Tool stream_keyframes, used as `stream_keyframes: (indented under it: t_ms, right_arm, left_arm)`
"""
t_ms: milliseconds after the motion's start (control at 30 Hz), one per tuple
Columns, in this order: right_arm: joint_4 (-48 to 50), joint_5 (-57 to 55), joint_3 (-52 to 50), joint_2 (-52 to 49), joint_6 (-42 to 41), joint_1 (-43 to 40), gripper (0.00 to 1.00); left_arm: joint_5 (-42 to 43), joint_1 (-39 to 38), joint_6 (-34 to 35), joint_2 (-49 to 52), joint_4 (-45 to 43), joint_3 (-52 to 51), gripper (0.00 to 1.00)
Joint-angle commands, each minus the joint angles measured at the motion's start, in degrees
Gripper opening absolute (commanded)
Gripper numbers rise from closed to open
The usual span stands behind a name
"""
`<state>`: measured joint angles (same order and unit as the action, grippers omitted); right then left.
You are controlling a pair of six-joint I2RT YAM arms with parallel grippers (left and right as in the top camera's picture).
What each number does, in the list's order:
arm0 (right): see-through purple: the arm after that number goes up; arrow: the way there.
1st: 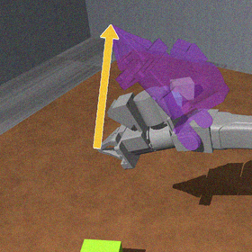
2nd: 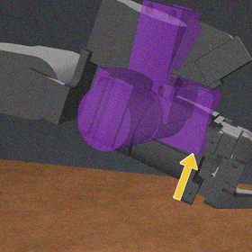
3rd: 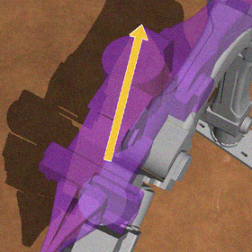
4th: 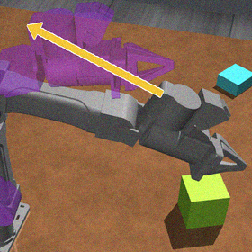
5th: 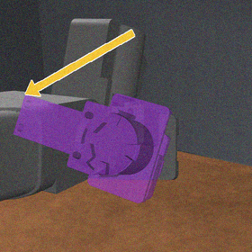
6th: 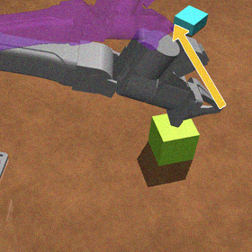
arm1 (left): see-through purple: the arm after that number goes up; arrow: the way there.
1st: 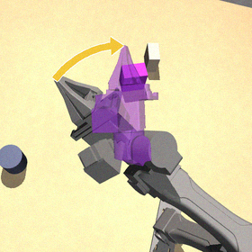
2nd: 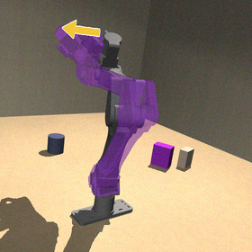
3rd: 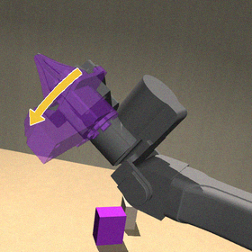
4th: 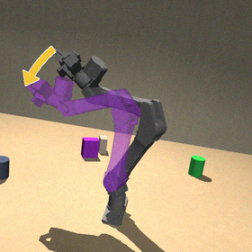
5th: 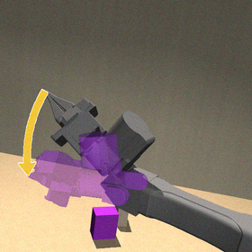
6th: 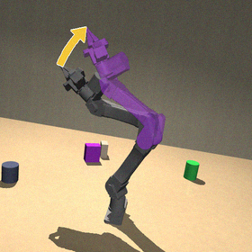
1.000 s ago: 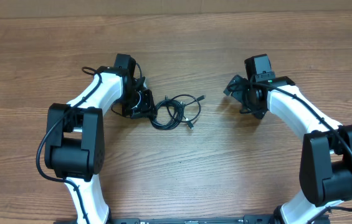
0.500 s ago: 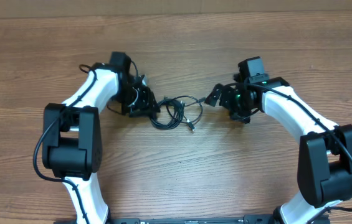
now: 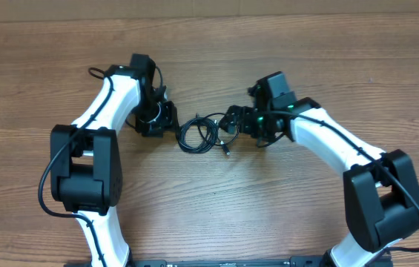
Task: Untangle cables
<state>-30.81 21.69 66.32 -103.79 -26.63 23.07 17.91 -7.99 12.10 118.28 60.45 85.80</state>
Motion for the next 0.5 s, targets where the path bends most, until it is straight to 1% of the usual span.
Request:
stream_keyframes:
  t_ms: [0,167,300,467]
  right_arm:
    - [0.8,-6.6,0.4,0.2,1.2,2.6,1.00]
    - [1.6,-12.1,0.4,0.2,-1.3,5.4,1.00]
    - [1.8,-17.5,0.0,0.2,-5.2,6.5,1.00]
    - [6.2,-17.8,-2.3,0.2,-5.3,6.5,1.00]
  left_arm:
    - [-4.4,-0.7,1.3,0.5,-0.1,-1.8,0.56]
    - [-4.4,-0.7,1.3,0.5,-1.0,-3.7,0.56]
    - [-3.8,-1.0,1.3,0.5,-0.3,-4.1,0.53]
    - [-3.3,-1.7,1.2,0.5,0.4,-4.2,0.51]
